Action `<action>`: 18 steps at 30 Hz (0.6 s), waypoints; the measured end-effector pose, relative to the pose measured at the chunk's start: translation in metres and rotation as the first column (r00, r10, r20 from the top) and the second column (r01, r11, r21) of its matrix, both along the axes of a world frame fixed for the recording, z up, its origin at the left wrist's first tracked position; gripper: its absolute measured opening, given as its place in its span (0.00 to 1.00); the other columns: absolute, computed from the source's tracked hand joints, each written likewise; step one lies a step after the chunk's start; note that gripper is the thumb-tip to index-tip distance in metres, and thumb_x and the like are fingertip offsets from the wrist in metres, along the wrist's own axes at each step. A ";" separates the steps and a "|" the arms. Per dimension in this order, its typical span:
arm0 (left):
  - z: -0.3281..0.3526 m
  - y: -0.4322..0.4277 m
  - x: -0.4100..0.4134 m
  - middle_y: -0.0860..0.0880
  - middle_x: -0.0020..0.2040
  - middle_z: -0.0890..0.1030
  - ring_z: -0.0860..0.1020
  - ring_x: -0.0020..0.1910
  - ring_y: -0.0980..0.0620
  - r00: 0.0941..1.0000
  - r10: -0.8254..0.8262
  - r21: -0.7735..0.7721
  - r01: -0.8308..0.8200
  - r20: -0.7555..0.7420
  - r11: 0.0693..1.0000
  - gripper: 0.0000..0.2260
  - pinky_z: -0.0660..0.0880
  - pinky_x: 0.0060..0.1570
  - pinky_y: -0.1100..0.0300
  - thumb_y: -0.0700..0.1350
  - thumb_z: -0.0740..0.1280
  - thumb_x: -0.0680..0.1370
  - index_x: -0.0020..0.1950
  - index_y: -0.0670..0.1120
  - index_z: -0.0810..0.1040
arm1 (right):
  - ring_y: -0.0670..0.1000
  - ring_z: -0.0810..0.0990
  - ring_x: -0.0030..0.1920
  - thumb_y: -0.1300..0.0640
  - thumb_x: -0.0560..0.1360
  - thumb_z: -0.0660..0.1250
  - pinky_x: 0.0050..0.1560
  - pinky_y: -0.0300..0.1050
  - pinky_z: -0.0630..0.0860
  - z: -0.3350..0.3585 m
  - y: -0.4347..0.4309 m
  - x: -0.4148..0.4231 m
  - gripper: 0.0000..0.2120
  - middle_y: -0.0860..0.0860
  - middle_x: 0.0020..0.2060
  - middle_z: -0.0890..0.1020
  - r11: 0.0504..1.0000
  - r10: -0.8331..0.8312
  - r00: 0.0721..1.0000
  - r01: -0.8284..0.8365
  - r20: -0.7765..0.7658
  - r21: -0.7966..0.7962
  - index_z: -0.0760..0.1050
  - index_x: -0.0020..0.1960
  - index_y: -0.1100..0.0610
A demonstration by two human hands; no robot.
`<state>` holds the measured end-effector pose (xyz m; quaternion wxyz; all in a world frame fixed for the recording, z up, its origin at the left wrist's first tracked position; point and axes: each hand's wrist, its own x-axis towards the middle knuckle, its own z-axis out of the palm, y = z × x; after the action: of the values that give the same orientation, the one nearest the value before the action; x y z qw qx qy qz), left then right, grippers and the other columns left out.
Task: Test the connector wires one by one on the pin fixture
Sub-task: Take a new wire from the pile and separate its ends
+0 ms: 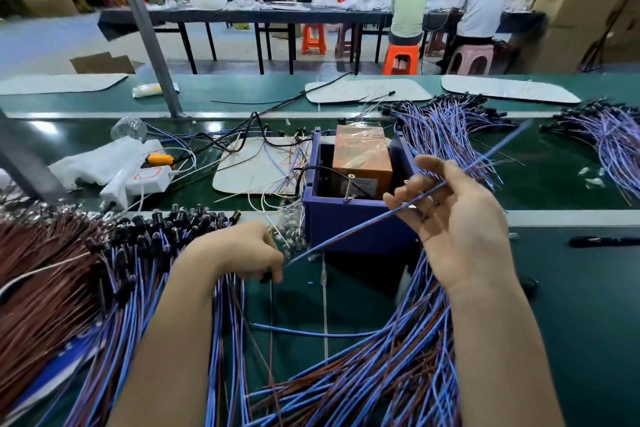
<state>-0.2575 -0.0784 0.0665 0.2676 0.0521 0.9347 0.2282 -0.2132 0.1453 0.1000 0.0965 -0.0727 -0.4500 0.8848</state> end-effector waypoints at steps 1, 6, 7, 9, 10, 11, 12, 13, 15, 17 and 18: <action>-0.003 -0.001 -0.002 0.50 0.30 0.77 0.73 0.31 0.52 1.000 0.000 -0.022 -0.001 -0.028 1.000 0.09 0.71 0.34 0.63 0.42 0.68 0.72 0.33 0.48 0.83 | 0.49 0.77 0.28 0.55 0.84 0.51 0.35 0.46 0.82 -0.001 0.000 0.000 0.17 0.51 0.25 0.76 0.998 0.011 1.000 -0.012 0.004 0.059 0.76 0.46 0.60; 0.004 0.026 0.000 0.46 0.41 0.84 0.80 0.41 0.48 0.907 0.238 0.463 -0.054 -0.348 0.885 0.08 0.76 0.47 0.56 0.49 0.66 0.77 0.43 0.53 0.84 | 0.53 0.75 0.23 0.55 0.83 0.52 0.28 0.47 0.79 -0.004 -0.002 0.003 0.19 0.54 0.22 0.74 0.795 0.274 0.940 -0.341 0.206 0.501 0.76 0.45 0.65; 0.006 0.033 0.002 0.48 0.40 0.85 0.81 0.40 0.48 0.880 0.305 0.523 -0.078 -0.363 0.849 0.09 0.76 0.47 0.55 0.53 0.65 0.77 0.43 0.53 0.84 | 0.54 0.76 0.23 0.55 0.83 0.52 0.28 0.45 0.79 -0.005 -0.002 0.005 0.19 0.55 0.23 0.75 0.690 0.350 0.892 -0.452 0.287 0.565 0.76 0.45 0.65; 0.008 0.041 0.005 0.51 0.40 0.85 0.82 0.40 0.51 0.852 0.368 0.524 -0.135 -0.371 0.841 0.12 0.78 0.48 0.53 0.56 0.64 0.78 0.43 0.53 0.84 | 0.55 0.79 0.25 0.54 0.83 0.53 0.26 0.38 0.75 -0.009 -0.004 0.009 0.19 0.56 0.25 0.77 0.496 0.440 0.794 -0.605 0.420 0.623 0.77 0.46 0.63; 0.008 0.042 0.007 0.51 0.41 0.85 0.83 0.40 0.51 0.853 0.373 0.506 -0.155 -0.364 0.849 0.11 0.80 0.47 0.52 0.56 0.65 0.78 0.44 0.53 0.84 | 0.55 0.79 0.25 0.54 0.83 0.53 0.26 0.37 0.74 -0.010 -0.006 0.010 0.18 0.56 0.25 0.78 0.441 0.457 0.761 -0.643 0.461 0.626 0.77 0.46 0.63; 0.011 0.041 0.008 0.51 0.41 0.85 0.83 0.39 0.52 0.861 0.366 0.485 -0.166 -0.354 0.858 0.10 0.80 0.47 0.52 0.55 0.65 0.78 0.45 0.53 0.84 | 0.55 0.80 0.26 0.53 0.83 0.53 0.27 0.37 0.74 -0.011 -0.007 0.010 0.18 0.56 0.26 0.79 0.409 0.461 0.742 -0.665 0.487 0.626 0.77 0.47 0.63; 0.013 0.039 0.009 0.51 0.40 0.85 0.83 0.36 0.54 0.872 0.354 0.472 -0.168 -0.339 0.865 0.09 0.80 0.45 0.53 0.53 0.66 0.78 0.45 0.52 0.83 | 0.56 0.80 0.27 0.53 0.83 0.53 0.28 0.39 0.76 -0.012 -0.009 0.009 0.18 0.56 0.26 0.79 0.388 0.457 0.732 -0.675 0.505 0.627 0.77 0.48 0.63; 0.015 0.038 0.009 0.51 0.40 0.85 0.82 0.34 0.56 0.886 0.339 0.479 -0.160 -0.315 0.863 0.08 0.80 0.45 0.54 0.52 0.66 0.78 0.46 0.51 0.83 | 0.56 0.80 0.28 0.52 0.83 0.53 0.29 0.41 0.77 -0.014 -0.009 0.008 0.19 0.57 0.26 0.79 0.373 0.446 0.729 -0.678 0.519 0.633 0.77 0.48 0.63; 0.017 0.039 0.011 0.51 0.41 0.85 0.80 0.32 0.58 0.924 0.314 0.601 -0.127 -0.218 0.789 0.08 0.80 0.42 0.58 0.48 0.66 0.79 0.51 0.47 0.83 | 0.56 0.81 0.28 0.52 0.83 0.53 0.30 0.42 0.78 -0.015 -0.009 0.006 0.19 0.57 0.26 0.79 0.351 0.420 0.728 -0.681 0.542 0.643 0.77 0.48 0.63; 0.019 0.046 0.015 0.49 0.43 0.86 0.78 0.32 0.58 0.951 0.288 0.762 -0.104 -0.112 0.639 0.08 0.79 0.36 0.65 0.43 0.65 0.79 0.54 0.43 0.82 | 0.56 0.81 0.28 0.52 0.83 0.53 0.29 0.42 0.78 -0.016 -0.009 0.005 0.19 0.58 0.26 0.79 0.350 0.414 0.718 -0.693 0.560 0.630 0.77 0.48 0.63; 0.020 0.051 0.016 0.48 0.43 0.86 0.78 0.32 0.58 0.956 0.282 0.816 -0.098 -0.082 0.570 0.08 0.77 0.34 0.66 0.42 0.64 0.79 0.54 0.43 0.82 | 0.56 0.81 0.28 0.52 0.83 0.53 0.29 0.43 0.78 -0.016 -0.008 0.006 0.18 0.58 0.26 0.80 0.350 0.423 0.707 -0.704 0.566 0.618 0.77 0.48 0.62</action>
<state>-0.2411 -0.0276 0.0862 0.0918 0.0888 0.7525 0.6461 -0.2074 0.1370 0.0839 -0.2688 0.0040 -0.8019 0.5335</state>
